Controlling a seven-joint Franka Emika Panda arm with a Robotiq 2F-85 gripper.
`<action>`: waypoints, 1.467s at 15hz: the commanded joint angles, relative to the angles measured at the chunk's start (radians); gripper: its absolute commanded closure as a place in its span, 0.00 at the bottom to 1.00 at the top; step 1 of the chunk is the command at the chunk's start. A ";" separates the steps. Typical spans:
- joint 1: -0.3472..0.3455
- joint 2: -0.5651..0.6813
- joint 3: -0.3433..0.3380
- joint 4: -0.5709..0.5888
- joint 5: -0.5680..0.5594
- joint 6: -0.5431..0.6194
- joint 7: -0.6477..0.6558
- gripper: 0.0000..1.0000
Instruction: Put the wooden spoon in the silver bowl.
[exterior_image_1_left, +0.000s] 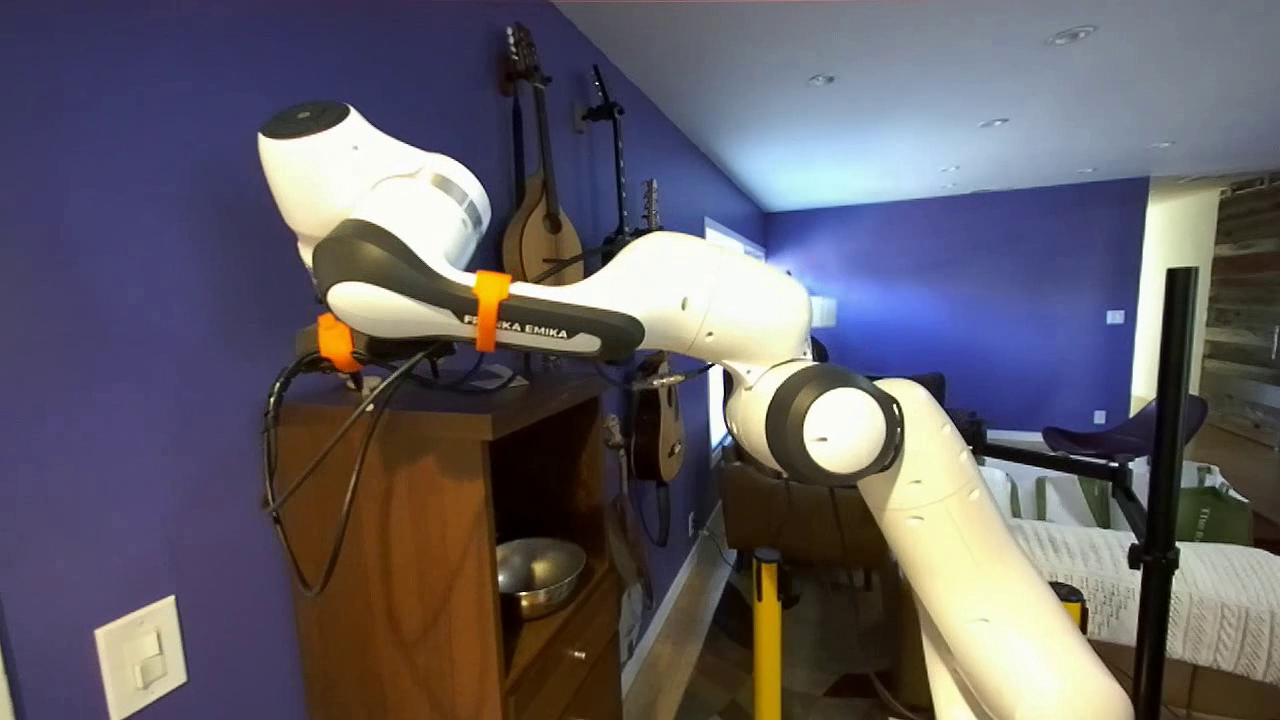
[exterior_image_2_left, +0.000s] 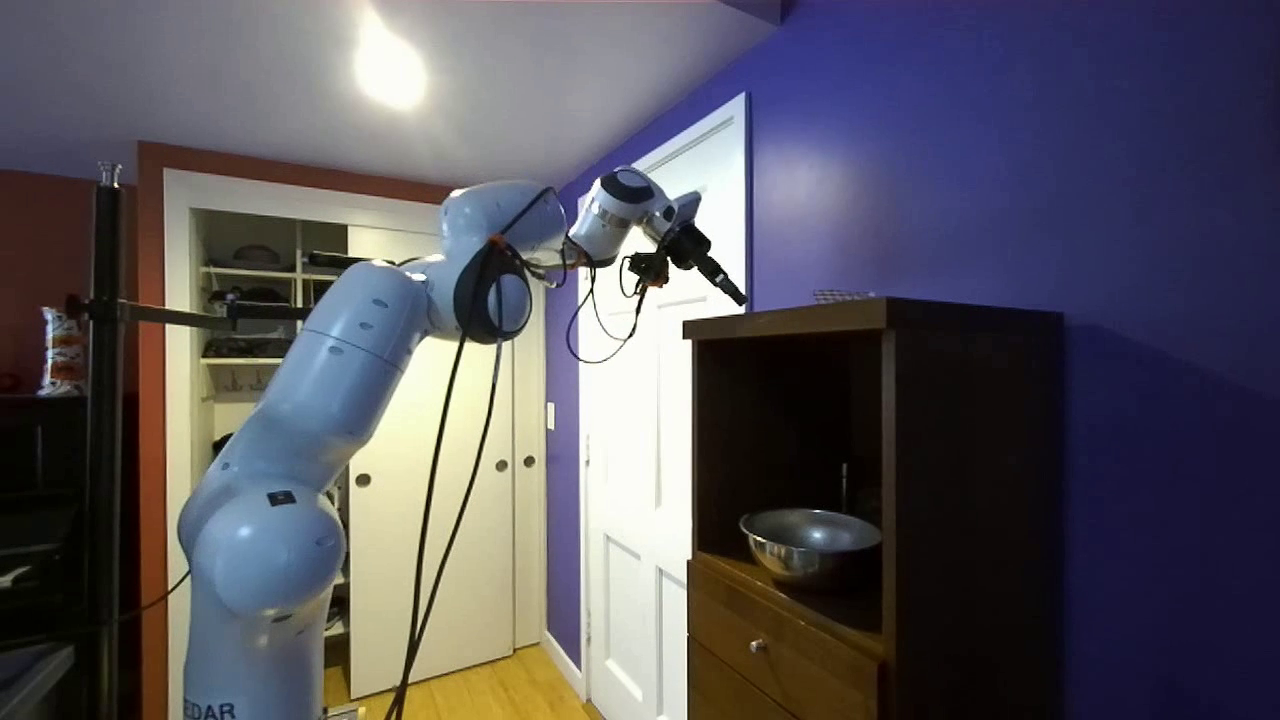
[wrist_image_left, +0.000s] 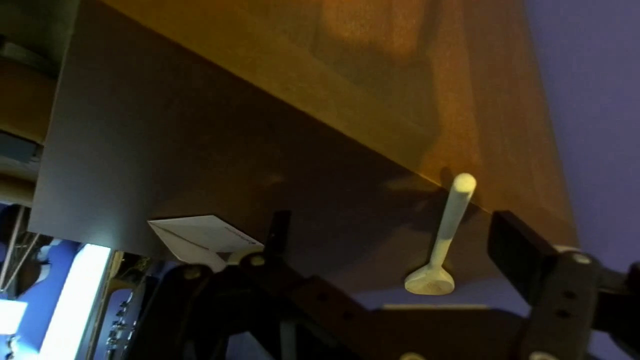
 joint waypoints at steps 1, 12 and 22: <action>0.076 0.099 -0.120 0.144 0.014 -0.015 0.023 0.00; 0.080 0.220 -0.171 0.269 0.003 0.019 0.055 0.00; 0.084 0.218 -0.163 0.261 0.009 -0.007 -0.012 0.82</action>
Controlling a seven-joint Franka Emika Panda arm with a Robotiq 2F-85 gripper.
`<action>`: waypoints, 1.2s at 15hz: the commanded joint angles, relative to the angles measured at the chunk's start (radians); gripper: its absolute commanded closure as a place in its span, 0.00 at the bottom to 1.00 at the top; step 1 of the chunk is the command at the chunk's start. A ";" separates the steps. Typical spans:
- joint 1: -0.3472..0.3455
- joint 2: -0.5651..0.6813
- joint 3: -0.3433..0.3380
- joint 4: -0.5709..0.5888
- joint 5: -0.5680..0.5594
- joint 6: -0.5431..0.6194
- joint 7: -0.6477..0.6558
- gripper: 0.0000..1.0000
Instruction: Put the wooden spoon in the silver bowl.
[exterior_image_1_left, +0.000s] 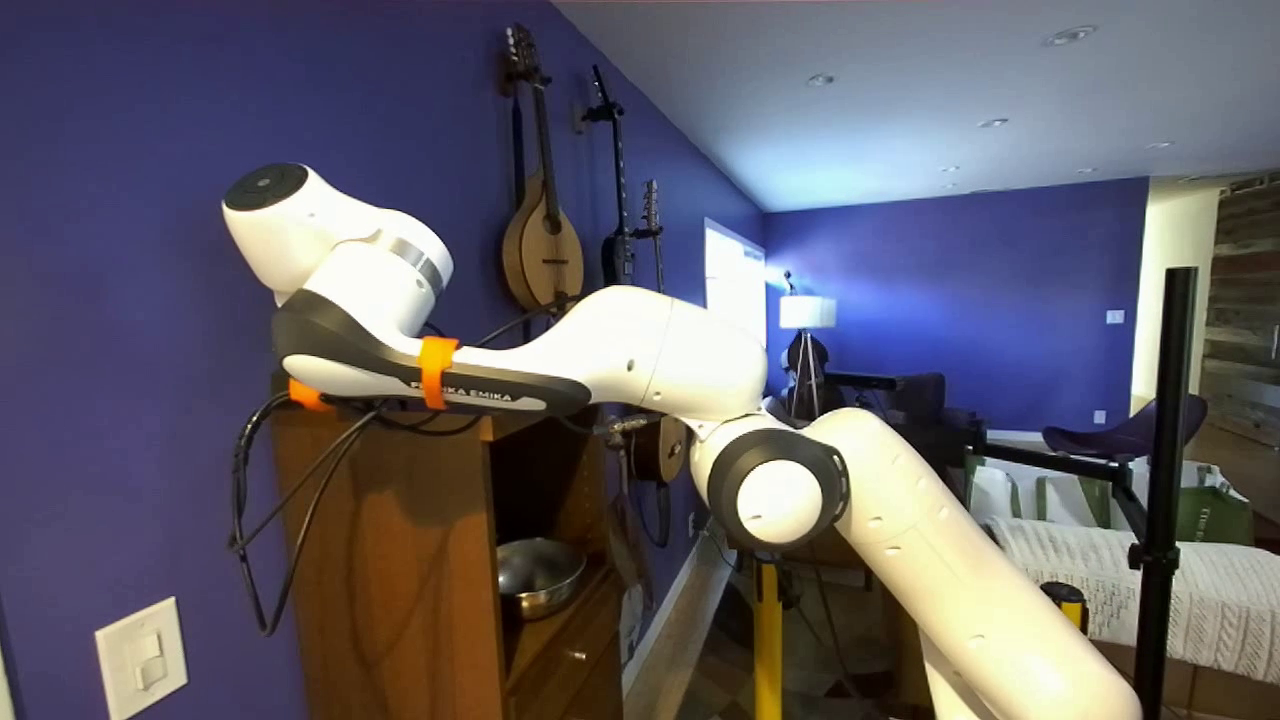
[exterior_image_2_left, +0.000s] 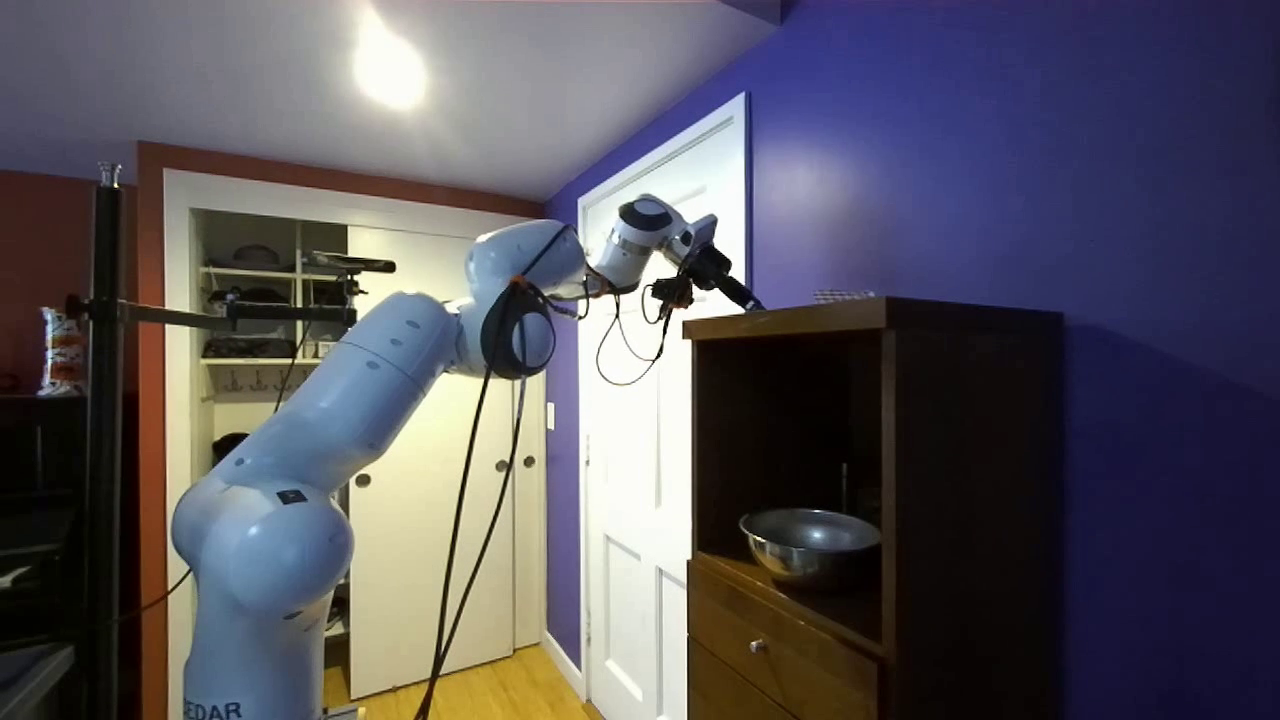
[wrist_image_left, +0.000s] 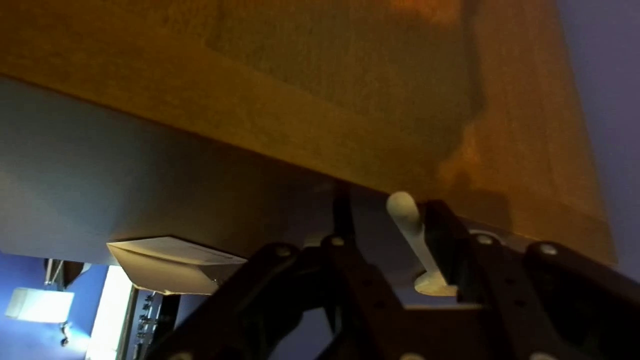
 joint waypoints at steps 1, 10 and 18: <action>0.005 0.017 0.004 0.043 0.012 -0.028 -0.053 0.89; 0.011 -0.021 0.022 0.063 0.029 -0.132 -0.152 0.97; 0.070 -0.105 -0.055 0.123 0.185 -0.156 -0.261 0.97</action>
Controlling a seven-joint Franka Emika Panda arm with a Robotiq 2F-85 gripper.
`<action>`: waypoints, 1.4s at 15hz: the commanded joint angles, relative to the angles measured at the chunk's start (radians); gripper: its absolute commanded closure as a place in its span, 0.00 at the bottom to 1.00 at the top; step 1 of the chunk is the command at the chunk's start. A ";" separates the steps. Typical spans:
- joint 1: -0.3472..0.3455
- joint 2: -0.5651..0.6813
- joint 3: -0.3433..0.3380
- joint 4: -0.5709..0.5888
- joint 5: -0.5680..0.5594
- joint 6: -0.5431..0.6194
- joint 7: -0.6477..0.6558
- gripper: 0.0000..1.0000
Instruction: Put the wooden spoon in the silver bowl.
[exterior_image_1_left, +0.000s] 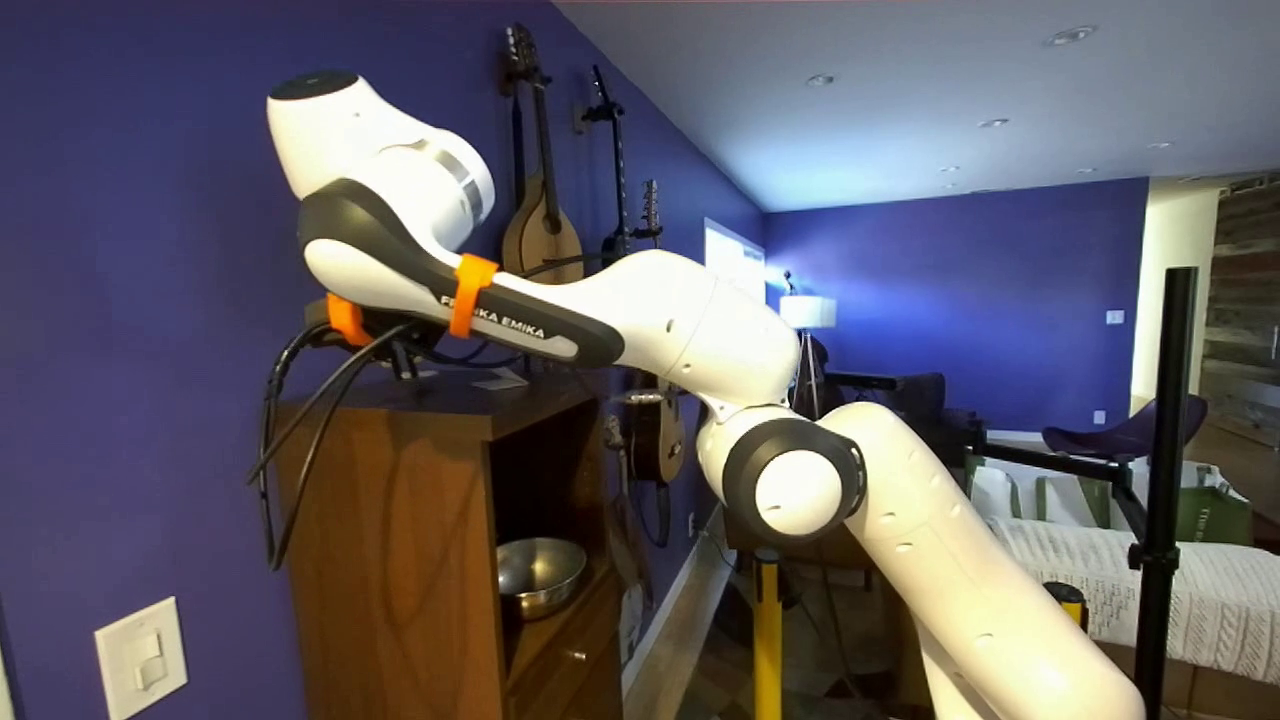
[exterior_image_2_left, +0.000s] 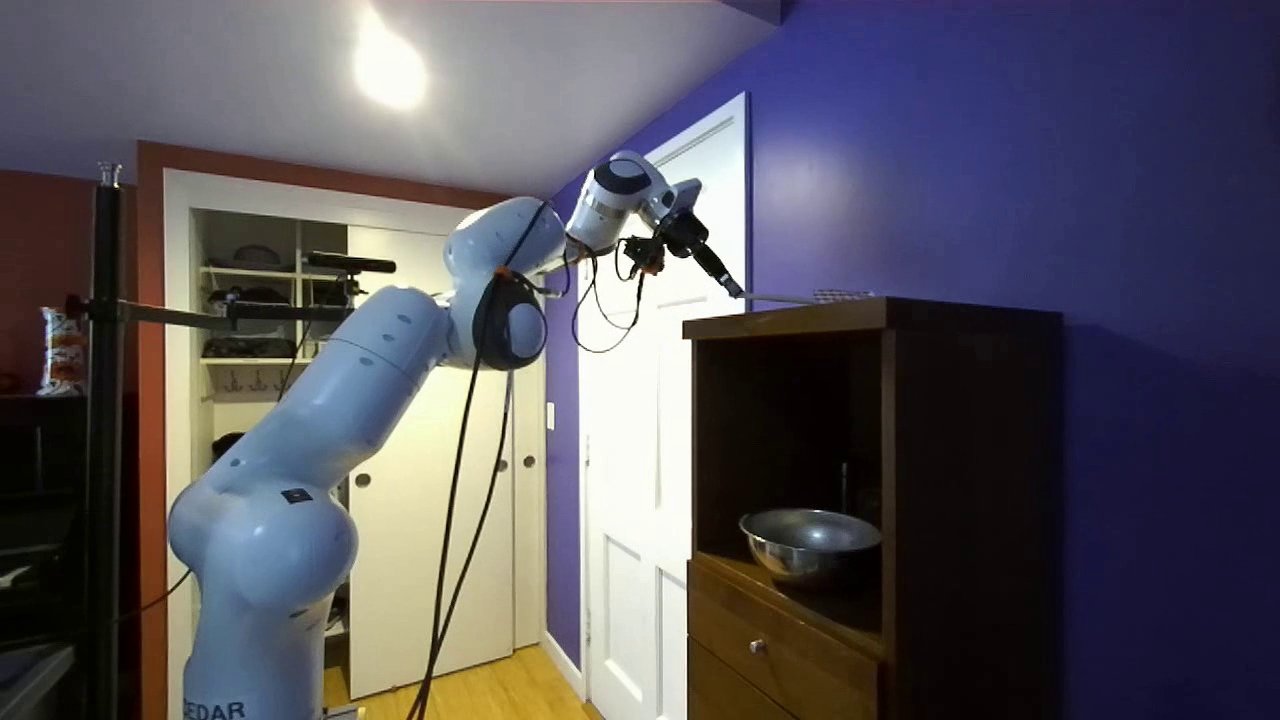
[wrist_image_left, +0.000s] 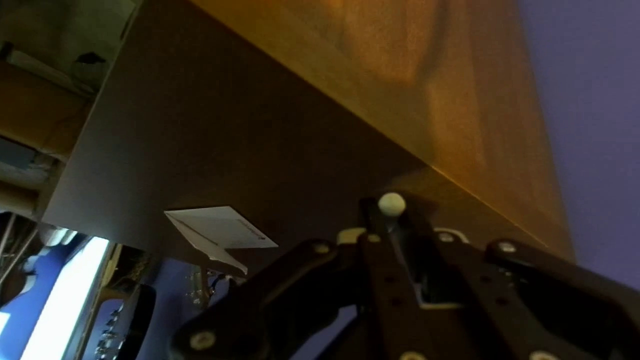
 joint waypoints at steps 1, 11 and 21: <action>0.039 -0.077 -0.048 -0.005 0.090 -0.007 -0.073 0.97; 0.222 -0.308 -0.046 0.009 0.143 -0.140 -0.299 0.97; 0.478 -0.423 -0.007 0.014 0.019 -0.332 -0.279 0.97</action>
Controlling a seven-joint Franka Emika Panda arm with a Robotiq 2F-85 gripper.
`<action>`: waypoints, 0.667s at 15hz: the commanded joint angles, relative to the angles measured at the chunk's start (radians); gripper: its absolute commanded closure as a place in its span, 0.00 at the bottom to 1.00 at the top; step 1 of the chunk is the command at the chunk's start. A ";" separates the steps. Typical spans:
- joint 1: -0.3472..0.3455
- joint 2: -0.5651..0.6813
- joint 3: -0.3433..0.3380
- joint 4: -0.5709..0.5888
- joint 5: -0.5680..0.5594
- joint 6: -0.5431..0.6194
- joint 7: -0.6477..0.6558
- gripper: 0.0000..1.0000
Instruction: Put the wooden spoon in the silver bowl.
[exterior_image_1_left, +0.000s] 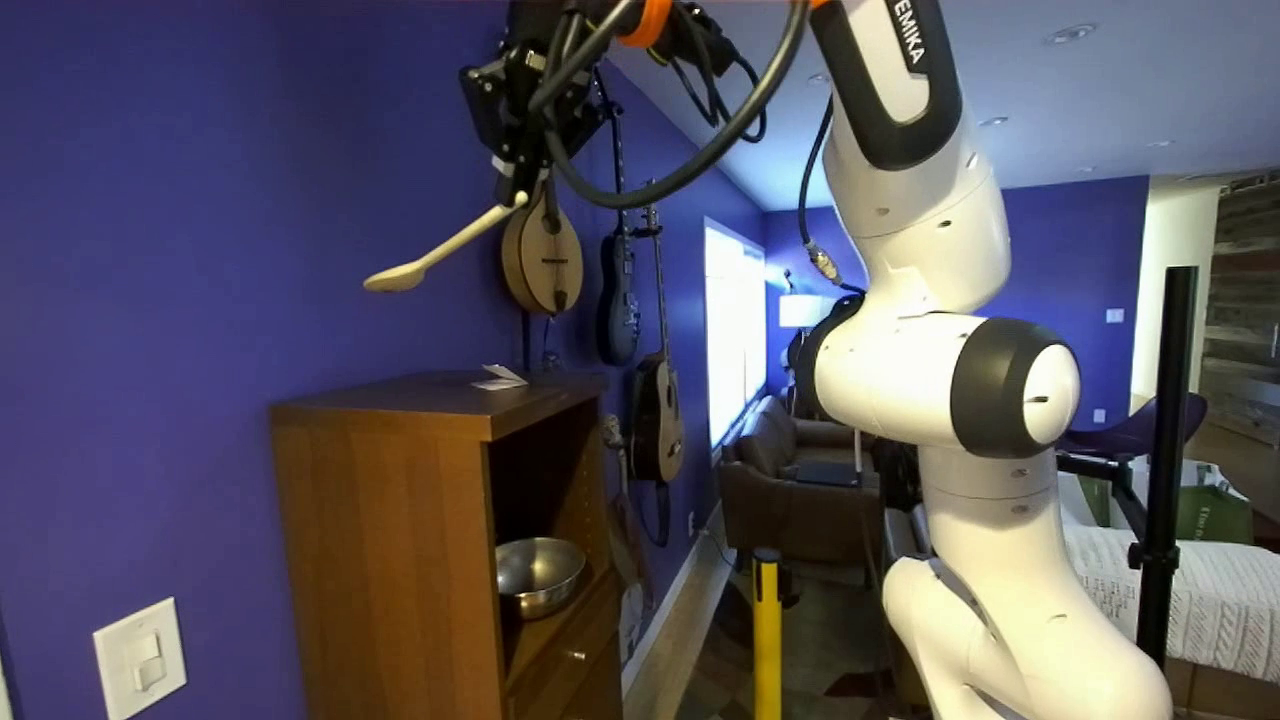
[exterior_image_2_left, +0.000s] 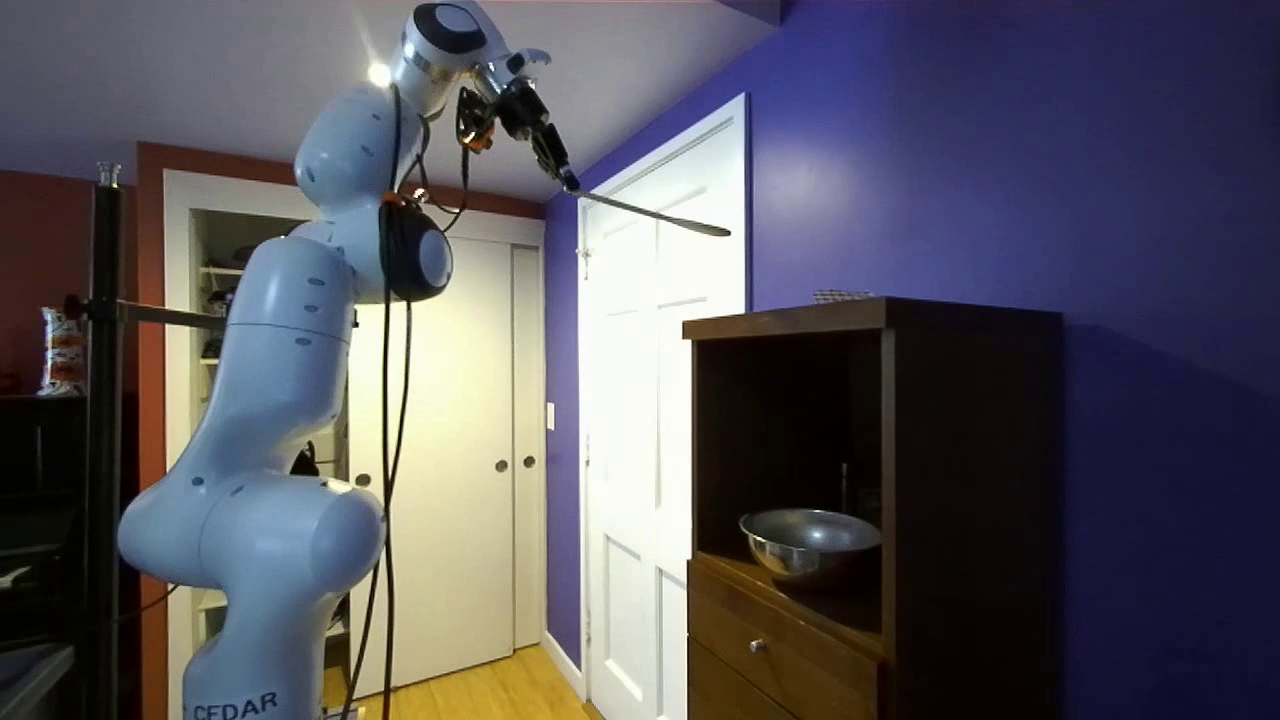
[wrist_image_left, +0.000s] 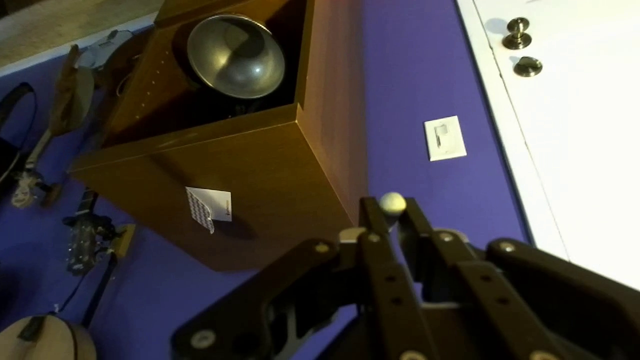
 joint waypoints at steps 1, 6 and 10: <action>0.067 -0.019 0.024 0.000 -0.047 -0.044 0.022 0.97; 0.124 -0.034 0.032 -0.035 -0.033 -0.244 0.128 0.97; 0.093 -0.152 -0.039 -0.315 0.184 -0.207 0.317 0.97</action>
